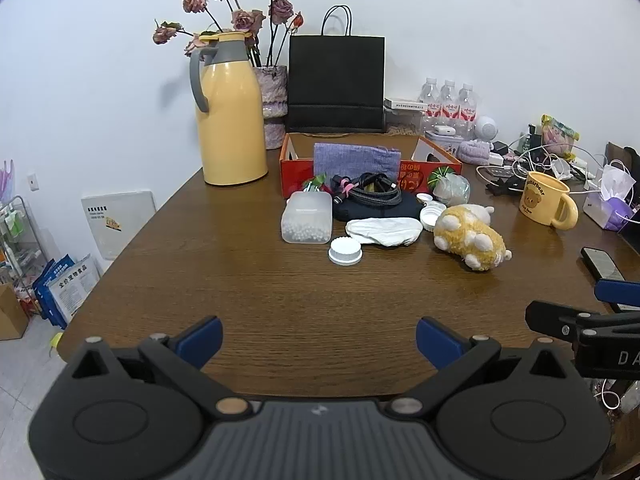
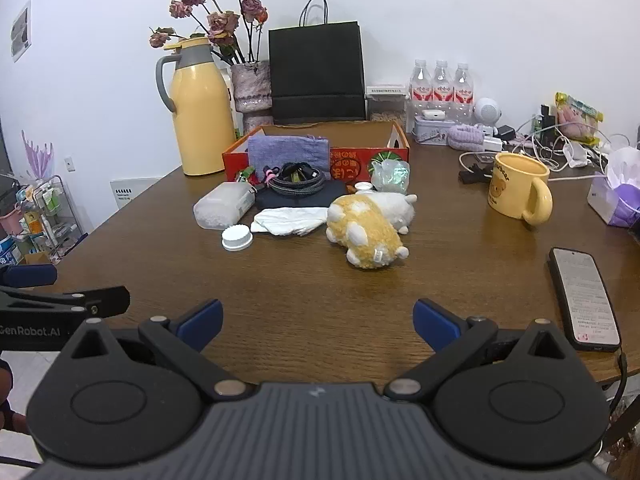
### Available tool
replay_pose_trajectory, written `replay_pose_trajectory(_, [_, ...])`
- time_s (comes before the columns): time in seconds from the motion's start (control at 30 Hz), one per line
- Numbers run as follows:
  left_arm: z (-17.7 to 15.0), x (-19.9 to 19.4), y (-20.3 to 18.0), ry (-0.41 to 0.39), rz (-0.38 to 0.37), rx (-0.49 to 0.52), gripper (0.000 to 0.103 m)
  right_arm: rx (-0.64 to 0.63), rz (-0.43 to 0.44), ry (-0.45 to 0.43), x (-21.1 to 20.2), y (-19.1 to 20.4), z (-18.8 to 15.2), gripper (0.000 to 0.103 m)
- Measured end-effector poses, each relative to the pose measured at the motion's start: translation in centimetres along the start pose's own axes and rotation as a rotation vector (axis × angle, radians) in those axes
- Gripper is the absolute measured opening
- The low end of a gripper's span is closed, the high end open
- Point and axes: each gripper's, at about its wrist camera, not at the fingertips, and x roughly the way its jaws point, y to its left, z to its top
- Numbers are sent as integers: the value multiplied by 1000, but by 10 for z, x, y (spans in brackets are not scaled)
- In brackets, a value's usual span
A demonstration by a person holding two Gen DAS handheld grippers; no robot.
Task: Organize objects
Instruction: 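Move left tool toward white cap while right tool approaches the plush cat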
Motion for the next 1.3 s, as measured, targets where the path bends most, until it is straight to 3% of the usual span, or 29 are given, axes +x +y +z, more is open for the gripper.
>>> replay_pose_trajectory(0.67, [2,7,-2,24,1,18,103,27,9,28,9,-5,-3,103])
replay_pose_trajectory(1.03, [2,9,-3,28,-15,28,103,13,26,-8,4,-3,-4,103])
replay_pose_trajectory(1.3, [6,28,-2,62,-20,20,103,3,18,-1,14,-3,-6,103])
